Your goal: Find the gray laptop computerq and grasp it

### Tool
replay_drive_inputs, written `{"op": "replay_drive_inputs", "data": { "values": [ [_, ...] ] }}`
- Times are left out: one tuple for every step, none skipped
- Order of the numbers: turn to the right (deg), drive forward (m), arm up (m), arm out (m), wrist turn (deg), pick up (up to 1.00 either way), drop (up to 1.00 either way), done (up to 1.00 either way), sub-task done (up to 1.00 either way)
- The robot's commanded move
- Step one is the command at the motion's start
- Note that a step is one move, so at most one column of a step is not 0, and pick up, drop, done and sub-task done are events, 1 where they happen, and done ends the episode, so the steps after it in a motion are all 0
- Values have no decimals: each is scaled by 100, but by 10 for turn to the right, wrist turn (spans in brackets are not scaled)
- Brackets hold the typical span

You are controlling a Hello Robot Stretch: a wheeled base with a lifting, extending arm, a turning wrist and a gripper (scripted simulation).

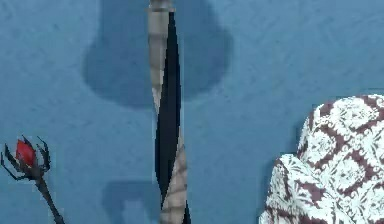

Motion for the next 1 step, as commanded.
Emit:
{"op": "replay_drive_inputs", "data": {
  "values": [
    [-450, 0, 0, 0, 0, 0, 0, 0, 0]
  ]
}}
